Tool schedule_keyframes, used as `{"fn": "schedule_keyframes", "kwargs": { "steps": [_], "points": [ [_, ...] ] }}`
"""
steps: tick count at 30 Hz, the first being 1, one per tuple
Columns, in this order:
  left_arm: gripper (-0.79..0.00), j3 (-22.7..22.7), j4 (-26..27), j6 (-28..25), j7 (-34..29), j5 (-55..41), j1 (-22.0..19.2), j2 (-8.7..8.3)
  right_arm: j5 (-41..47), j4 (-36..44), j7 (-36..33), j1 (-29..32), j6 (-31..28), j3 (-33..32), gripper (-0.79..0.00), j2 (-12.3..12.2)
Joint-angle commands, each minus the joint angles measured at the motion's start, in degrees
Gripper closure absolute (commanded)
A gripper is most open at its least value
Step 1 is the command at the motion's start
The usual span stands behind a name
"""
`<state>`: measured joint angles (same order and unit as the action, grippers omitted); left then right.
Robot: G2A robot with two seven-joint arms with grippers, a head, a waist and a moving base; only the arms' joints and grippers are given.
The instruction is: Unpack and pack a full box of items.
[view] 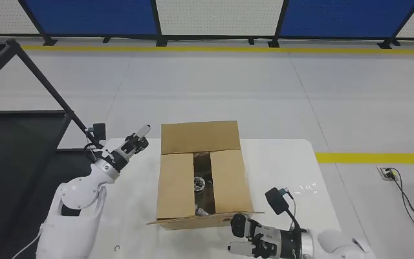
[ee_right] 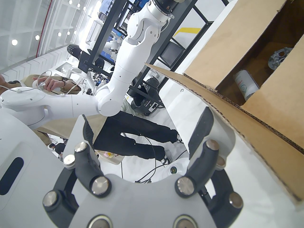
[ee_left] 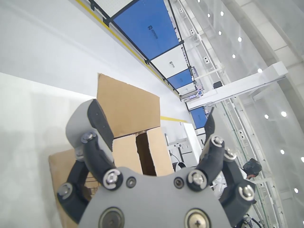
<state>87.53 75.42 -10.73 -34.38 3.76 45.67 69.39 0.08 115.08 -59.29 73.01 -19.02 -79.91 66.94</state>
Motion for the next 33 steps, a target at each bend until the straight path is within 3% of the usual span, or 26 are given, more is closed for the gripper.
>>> {"fn": "schedule_keyframes", "kwargs": {
  "steps": [1,8,13,18,26,33],
  "points": [
    [-0.785,-0.8,-2.5,2.0,-0.3,-1.2,-1.6,0.13,0.0,0.0,0.0,0.0,0.0,0.0,-0.785,0.0],
    [-0.785,-5.5,-19.9,2.7,-5.4,-1.5,-13.2,0.7,-1.1,1.5,2.5,1.6,0.5,0.1,-0.785,-0.2],
    [-0.785,-9.3,-32.6,-1.7,-8.3,-2.5,-20.8,1.75,-2.0,2.9,4.6,3.1,1.2,0.0,-0.785,-0.5],
    [-0.785,-12.6,-41.5,-6.1,-10.3,-4.2,-26.2,3.21,-2.3,3.7,5.6,3.8,1.5,0.1,-0.785,-0.8],
    [-0.785,-15.4,-49.0,-12.4,-11.7,-7.3,-30.4,5.14,-2.3,3.4,8.0,3.4,2.8,1.1,-0.785,-0.9],
    [-0.785,-14.3,-50.0,-19.0,-14.7,-9.7,-30.8,4.57,-3.2,3.1,13.0,0.9,6.7,2.9,-0.785,-0.7]
  ]
}}
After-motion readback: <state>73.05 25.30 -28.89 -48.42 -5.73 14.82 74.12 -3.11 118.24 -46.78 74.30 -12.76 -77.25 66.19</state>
